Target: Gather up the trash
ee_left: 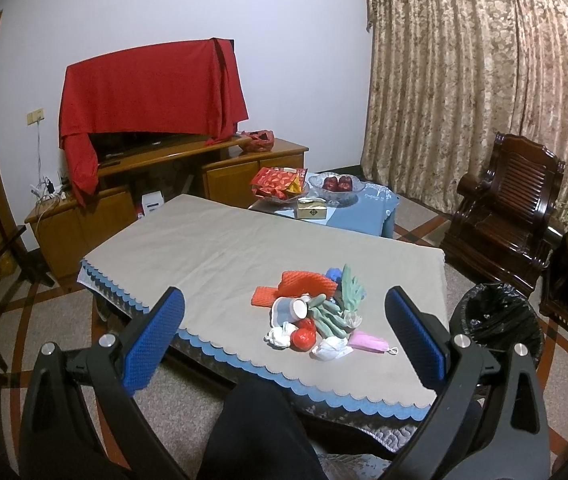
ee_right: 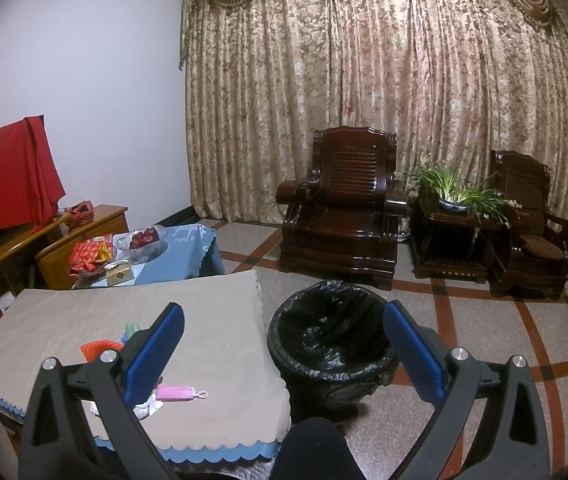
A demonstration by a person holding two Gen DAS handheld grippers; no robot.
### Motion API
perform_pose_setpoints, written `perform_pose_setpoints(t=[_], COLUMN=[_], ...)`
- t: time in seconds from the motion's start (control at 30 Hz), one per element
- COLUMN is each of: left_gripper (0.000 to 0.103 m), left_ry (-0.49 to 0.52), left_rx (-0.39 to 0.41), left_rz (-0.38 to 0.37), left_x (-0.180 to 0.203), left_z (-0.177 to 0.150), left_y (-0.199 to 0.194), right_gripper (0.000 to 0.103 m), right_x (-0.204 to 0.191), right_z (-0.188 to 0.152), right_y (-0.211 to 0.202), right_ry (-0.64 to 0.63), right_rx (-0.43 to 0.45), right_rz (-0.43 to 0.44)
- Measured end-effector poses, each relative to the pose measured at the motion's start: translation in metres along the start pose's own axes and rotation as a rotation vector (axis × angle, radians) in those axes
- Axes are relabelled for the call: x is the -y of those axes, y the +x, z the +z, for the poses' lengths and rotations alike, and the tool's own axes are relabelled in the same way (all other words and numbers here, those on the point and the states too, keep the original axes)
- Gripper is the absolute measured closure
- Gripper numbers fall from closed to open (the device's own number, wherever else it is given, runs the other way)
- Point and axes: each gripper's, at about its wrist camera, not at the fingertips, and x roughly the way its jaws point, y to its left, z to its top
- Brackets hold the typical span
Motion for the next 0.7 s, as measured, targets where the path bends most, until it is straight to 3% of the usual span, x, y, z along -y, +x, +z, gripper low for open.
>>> perform_pose_setpoints(t=[0.7], left_gripper=[0.006], left_ry=[0.008], left_rx=[-0.012], left_rz=[0.000], left_x=[-0.0003], left_z=[-0.0067], left_y=[0.0027], right_gripper=[0.006], right_x=[-0.0016], right_z=[-0.0056], right_y=[0.0031], right_ry=[0.000], right_rx=[-0.007], right_rz=[0.000])
